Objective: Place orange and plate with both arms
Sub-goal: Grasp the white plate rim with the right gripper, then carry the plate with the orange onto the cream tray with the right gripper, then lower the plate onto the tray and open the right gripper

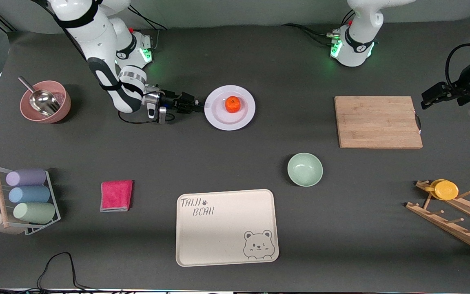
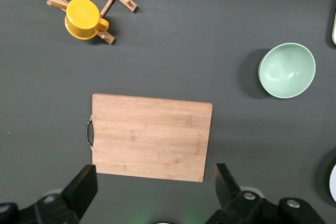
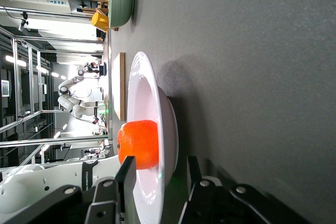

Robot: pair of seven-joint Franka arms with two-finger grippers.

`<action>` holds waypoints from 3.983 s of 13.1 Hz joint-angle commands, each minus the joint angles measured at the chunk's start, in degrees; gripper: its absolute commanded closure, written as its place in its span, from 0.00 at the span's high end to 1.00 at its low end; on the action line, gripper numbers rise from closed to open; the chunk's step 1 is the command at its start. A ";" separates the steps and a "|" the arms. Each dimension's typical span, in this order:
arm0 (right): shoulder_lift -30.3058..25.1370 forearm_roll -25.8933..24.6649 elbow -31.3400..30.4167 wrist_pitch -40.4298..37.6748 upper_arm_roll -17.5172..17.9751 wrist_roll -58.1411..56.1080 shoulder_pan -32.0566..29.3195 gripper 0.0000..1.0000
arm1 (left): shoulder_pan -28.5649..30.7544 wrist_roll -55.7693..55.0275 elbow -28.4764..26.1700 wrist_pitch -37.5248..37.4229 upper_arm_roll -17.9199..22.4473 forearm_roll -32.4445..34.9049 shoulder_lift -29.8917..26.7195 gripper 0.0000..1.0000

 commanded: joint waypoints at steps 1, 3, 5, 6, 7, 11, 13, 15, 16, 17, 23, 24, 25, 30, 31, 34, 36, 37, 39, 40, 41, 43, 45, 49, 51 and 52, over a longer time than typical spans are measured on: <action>3.83 4.45 2.30 -0.41 1.91 -3.53 0.70 0.46 | -0.58 1.01 -2.47 0.05 0.27 -0.73 -1.94 1.00; 4.18 6.21 2.83 -0.41 3.41 -3.54 0.70 0.46 | -0.58 1.01 -2.73 -0.73 0.27 -0.91 -2.20 1.00; 4.53 7.18 3.19 -0.41 4.03 -3.62 0.79 0.45 | -0.58 1.01 -2.82 -1.18 0.27 -1.00 -2.29 1.00; 4.53 7.27 3.36 -0.41 4.38 -3.62 0.79 0.44 | -0.58 1.01 -2.82 -1.18 0.27 -1.09 -2.29 1.00; 4.53 7.45 3.36 -0.41 4.47 -3.62 0.79 0.39 | -0.41 1.01 -2.82 -1.18 0.35 -1.26 -2.20 1.00; 4.71 7.54 3.71 -0.41 4.64 -5.29 0.70 0.00 | -0.32 1.01 -2.73 -0.21 0.44 -1.79 -1.94 1.00; 4.54 7.54 3.80 -0.67 4.56 -5.12 0.52 0.00 | -0.06 1.18 -2.38 -0.82 0.53 -3.53 -1.94 1.00; 4.01 7.54 3.89 -2.07 4.47 -5.03 0.17 0.00 | 0.21 2.32 -2.47 -1.18 0.97 -4.69 -1.85 1.00; 3.92 7.45 3.80 -4.69 4.29 -4.77 -0.26 0.00 | 0.12 4.76 -2.47 -1.27 1.06 -4.69 -1.85 1.00; 3.66 7.28 3.63 -6.46 4.21 -4.59 -1.23 0.00 | 0.12 6.53 -2.38 -1.27 1.06 -4.69 -1.85 1.00; -11.70 0.19 1.69 -7.62 4.12 12.42 -5.44 0.00 | -0.58 7.43 -2.29 -0.92 0.18 -4.08 -2.03 1.00; -14.77 -3.41 1.69 -7.27 4.03 17.25 -6.85 0.00 | -0.58 7.51 -2.56 -0.92 0.09 -4.08 -1.94 1.00; -17.59 -7.80 1.87 -6.66 3.94 22.60 -8.77 0.00 | -0.58 7.69 -2.82 -0.92 0.09 -4.08 -1.94 1.00; -19.03 -17.68 9.48 -2.02 1.30 34.23 -10.73 0.00 | -0.06 7.69 -2.82 -1.09 0.18 -4.08 -2.03 1.00; -17.28 -19.17 13.60 -0.60 1.30 37.30 -10.73 0.00 | 0.03 7.78 -2.82 -1.09 0.27 -3.99 -2.03 1.00; -7.37 -24.35 29.85 1.70 -0.62 43.04 -11.25 0.00 | -0.05 7.78 -2.82 -0.92 0.35 -3.99 -1.94 1.00; 0.45 -24.45 39.88 2.31 -1.07 44.62 -11.17 0.00 | 0.03 7.78 -2.82 -0.74 0.44 -4.08 -2.11 1.00; 4.14 -24.45 44.88 3.70 -1.16 45.15 -11.17 0.00 | 0.03 7.78 -2.65 -0.39 0.53 -3.99 -2.20 1.00; 11.35 -24.45 55.25 5.12 -1.16 47.95 -10.90 0.00 | 0.12 7.69 -2.56 0.22 0.62 -1.63 -2.90 1.00; 14.70 -24.89 60.70 6.08 -1.16 50.23 -10.82 0.00 | 0.21 7.69 -2.56 0.14 0.71 -0.57 -2.99 1.00; 18.04 -24.98 65.63 7.22 -1.07 51.47 -10.29 0.00 | 0.30 7.69 -2.47 0.23 1.84 -0.21 -3.25 1.00; 23.84 -24.98 74.60 7.85 -1.07 54.02 -9.76 0.00 | 0.30 7.78 -2.64 -0.04 2.64 -0.21 -3.52 1.00; 28.94 -24.90 80.24 7.94 -1.16 54.21 -9.85 0.00 | 0.30 7.78 -2.82 0.31 2.64 -0.03 -3.35 1.00; 35.02 -24.98 83.78 10.04 -1.16 51.24 -9.59 0.00 | 0.38 7.78 -4.31 1.46 2.64 0.23 -3.43 1.00; 37.92 -24.98 85.09 11.36 -1.16 48.86 -8.88 0.00 | 0.30 7.78 -4.93 1.55 2.55 0.23 -3.52 1.00; 38.54 -24.98 85.10 12.58 -1.16 48.50 -8.36 0.00 | 0.30 7.78 -5.10 1.55 2.46 0.23 -3.52 1.00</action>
